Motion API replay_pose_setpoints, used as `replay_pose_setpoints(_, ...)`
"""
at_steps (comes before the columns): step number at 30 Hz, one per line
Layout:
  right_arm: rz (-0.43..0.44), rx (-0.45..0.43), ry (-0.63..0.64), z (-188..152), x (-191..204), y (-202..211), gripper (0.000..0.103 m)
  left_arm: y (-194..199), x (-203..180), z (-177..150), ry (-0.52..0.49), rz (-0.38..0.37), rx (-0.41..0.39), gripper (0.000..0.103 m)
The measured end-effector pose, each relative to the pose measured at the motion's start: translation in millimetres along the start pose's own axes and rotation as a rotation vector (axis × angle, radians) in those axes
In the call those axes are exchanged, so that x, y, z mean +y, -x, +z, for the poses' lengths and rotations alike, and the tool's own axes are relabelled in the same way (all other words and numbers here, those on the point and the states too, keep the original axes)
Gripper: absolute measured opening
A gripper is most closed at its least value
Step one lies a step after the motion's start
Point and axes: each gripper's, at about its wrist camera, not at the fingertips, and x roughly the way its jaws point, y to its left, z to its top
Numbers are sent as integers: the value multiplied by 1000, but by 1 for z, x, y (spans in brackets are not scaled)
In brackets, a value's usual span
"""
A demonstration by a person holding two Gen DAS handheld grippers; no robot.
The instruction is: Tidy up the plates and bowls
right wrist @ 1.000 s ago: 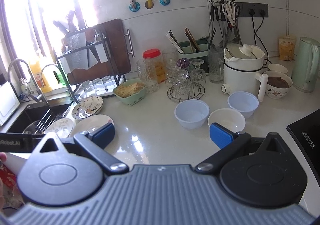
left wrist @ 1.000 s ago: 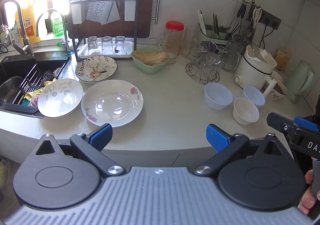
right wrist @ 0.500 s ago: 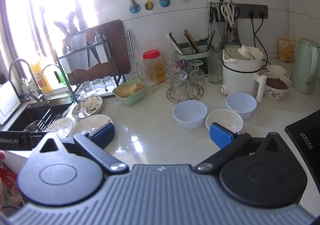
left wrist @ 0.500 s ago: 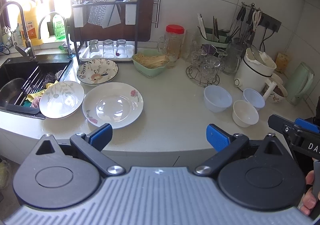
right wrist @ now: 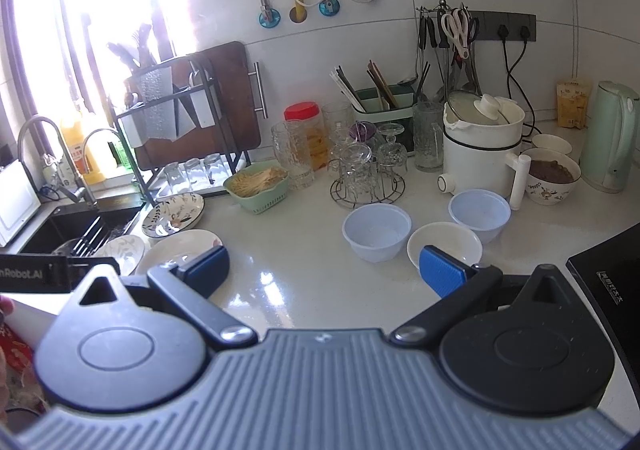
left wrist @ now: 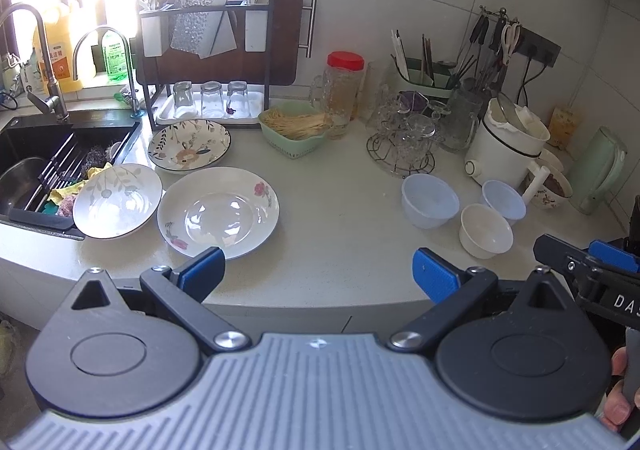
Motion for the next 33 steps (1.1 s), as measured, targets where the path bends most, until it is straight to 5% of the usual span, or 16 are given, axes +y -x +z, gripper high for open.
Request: replay_pose_setpoints(33,44,53,17,-3,28,-25,103,-22,33,9,-11,40,53,102)
